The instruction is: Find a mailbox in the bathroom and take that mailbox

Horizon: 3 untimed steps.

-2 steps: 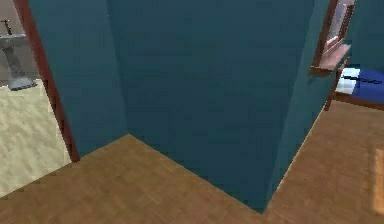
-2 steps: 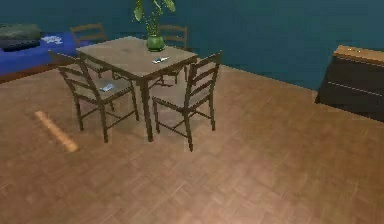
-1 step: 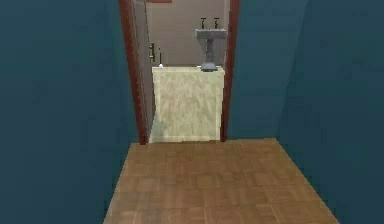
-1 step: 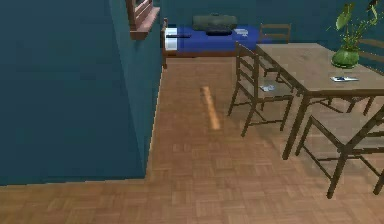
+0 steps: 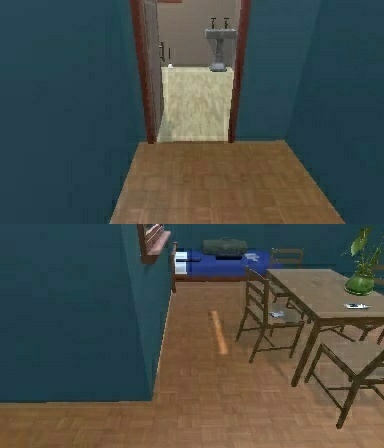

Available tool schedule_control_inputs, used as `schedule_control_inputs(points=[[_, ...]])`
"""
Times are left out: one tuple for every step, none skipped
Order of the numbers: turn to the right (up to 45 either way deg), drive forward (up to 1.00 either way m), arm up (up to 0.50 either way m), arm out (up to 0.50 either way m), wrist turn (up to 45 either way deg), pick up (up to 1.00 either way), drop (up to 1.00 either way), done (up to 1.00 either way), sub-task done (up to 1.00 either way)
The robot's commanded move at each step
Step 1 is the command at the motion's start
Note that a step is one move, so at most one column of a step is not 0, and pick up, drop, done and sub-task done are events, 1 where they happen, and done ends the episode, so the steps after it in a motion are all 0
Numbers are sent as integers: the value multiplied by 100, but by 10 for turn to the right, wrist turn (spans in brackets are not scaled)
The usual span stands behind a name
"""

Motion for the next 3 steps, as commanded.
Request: schedule_control_inputs(points=[[0, 100, 0, 0, 0, 0, 0, 0, 0], [0, 65, 0, 0, 0, 0, 0, 0, 0], [0, 100, 0, 0, 0, 0, 0, 0, 0]])
